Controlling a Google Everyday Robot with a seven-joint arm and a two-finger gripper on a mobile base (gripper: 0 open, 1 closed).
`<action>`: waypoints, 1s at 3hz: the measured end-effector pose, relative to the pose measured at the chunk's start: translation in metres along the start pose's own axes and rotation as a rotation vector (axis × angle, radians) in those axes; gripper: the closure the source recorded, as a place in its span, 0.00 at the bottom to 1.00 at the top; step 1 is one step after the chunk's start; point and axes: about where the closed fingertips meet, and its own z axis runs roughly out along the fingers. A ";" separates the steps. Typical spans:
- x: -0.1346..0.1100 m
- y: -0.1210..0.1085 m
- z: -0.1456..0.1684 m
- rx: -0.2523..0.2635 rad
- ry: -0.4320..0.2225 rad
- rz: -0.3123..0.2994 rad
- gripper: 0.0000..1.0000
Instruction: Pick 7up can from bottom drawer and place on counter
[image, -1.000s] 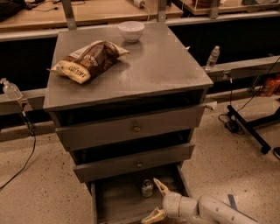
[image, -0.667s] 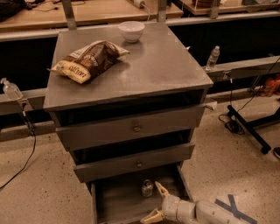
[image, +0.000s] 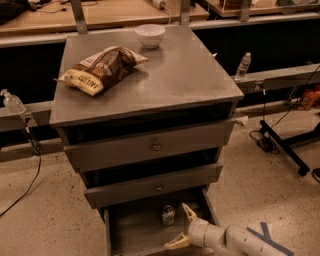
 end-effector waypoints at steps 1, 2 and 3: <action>0.021 -0.042 0.005 0.065 0.034 0.005 0.00; 0.050 -0.082 0.019 0.101 0.034 0.055 0.00; 0.068 -0.103 0.046 0.075 0.033 0.087 0.00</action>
Offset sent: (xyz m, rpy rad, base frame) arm 0.1243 -0.0670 -0.0922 0.0061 0.0602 -0.1858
